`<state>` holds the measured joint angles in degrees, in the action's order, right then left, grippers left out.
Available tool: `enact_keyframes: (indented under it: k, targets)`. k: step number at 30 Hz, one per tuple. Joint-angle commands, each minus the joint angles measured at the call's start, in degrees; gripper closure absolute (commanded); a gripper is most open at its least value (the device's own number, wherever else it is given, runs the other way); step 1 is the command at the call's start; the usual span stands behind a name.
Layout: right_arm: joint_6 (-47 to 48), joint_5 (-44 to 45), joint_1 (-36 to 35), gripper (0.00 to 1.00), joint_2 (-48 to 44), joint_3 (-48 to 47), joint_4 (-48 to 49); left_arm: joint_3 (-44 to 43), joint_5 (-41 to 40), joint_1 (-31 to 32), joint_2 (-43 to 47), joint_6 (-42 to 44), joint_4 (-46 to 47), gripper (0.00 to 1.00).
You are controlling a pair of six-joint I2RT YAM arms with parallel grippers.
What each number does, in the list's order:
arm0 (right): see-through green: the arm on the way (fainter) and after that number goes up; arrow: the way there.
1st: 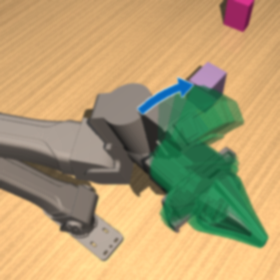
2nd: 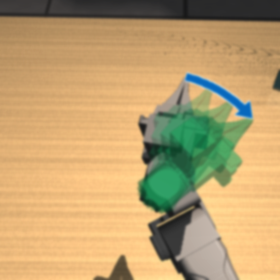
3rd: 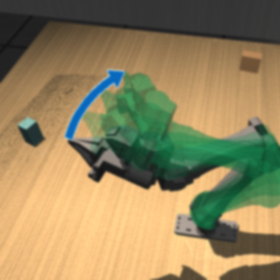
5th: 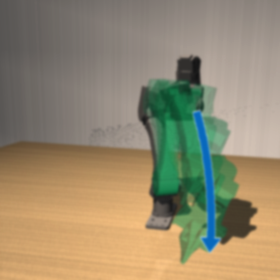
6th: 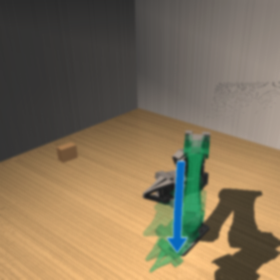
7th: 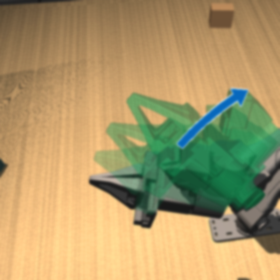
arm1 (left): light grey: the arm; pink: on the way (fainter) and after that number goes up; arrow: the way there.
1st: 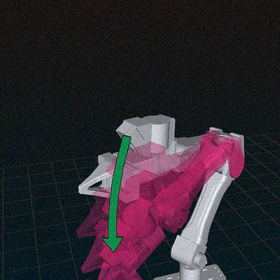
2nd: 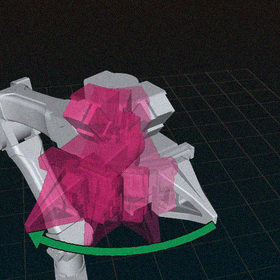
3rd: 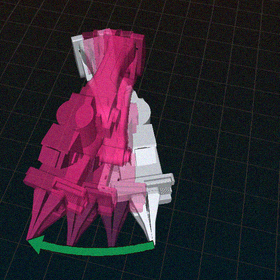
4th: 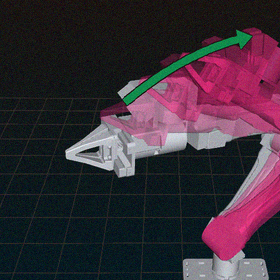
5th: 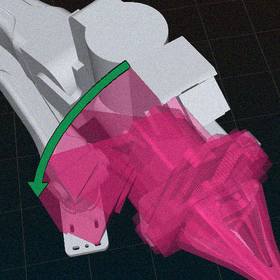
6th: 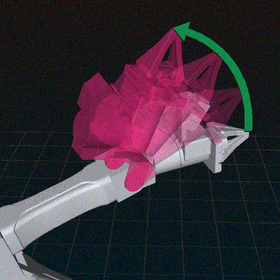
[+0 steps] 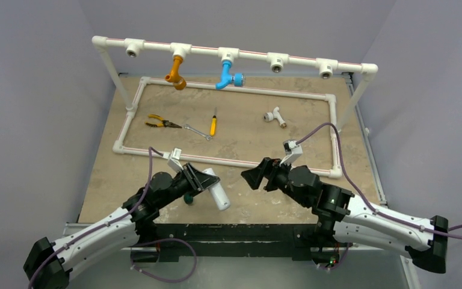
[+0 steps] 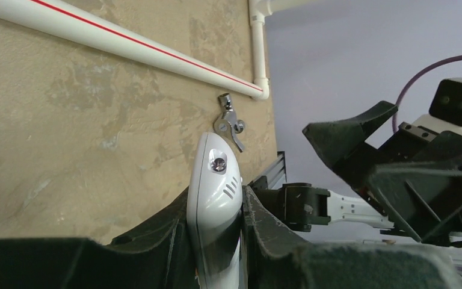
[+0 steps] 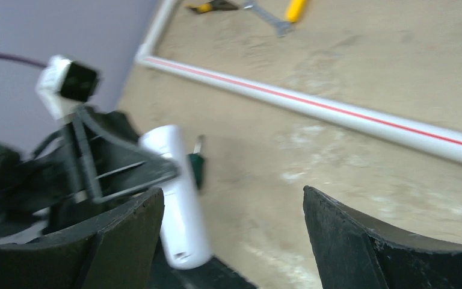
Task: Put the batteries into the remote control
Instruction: Load the battery cover into the remote control, then place the remote control at the center of the board.
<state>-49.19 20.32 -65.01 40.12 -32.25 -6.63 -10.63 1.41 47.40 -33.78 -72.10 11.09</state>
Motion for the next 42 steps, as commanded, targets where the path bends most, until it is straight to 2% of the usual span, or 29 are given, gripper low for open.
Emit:
enact_keyframes:
  k: [1,4,8,14,21,26,29,33,35,39,42]
  targets:
    - [6.4,9.4,5.8,0.15,1.3,-2.6,-13.9,-3.8,0.8,0.3,2.9,5.2,-9.7,1.0]
    - [7.5,5.2,11.5,0.15,1.2,-1.4,-13.4,-4.7,0.2,0.2,4.6,6.4,-14.4,1.0]
    - [9.5,3.0,15.1,0.15,0.9,0.3,-11.9,-4.8,-0.8,0.2,6.7,6.9,-17.2,1.0]
    - [11.1,2.4,16.6,0.14,1.7,1.7,-11.4,-4.1,-1.2,0.3,10.3,8.4,-18.4,1.0]
    - [9.6,3.7,17.5,0.14,-1.7,5.8,-11.3,-5.4,-4.2,0.2,10.8,12.0,-21.7,1.0]
    - [8.1,1.9,17.6,0.14,-3.6,6.3,-12.4,-5.0,-5.5,0.3,3.0,14.3,-15.3,1.0]
    - [13.2,-1.9,17.6,0.13,-3.1,5.4,-11.9,-11.7,-6.9,0.2,-6.1,14.4,-20.9,1.0]
    - [20.5,-9.8,17.0,0.09,-2.5,5.7,-5.9,-21.5,-7.9,0.2,-16.5,11.6,-29.9,1.0]
    - [22.4,-7.5,12.8,0.07,-1.8,5.0,-4.9,-27.9,-9.4,0.4,-20.9,9.3,-35.6,1.0]
    - [27.4,10.5,-4.7,0.06,3.1,0.6,-4.9,-36.3,-13.0,0.5,-26.3,2.0,-46.7,1.0]
    - [29.9,22.2,-15.9,0.06,10.3,-2.8,-2.3,-39.7,-13.7,0.5,-28.4,-4.2,-52.4,1.0]
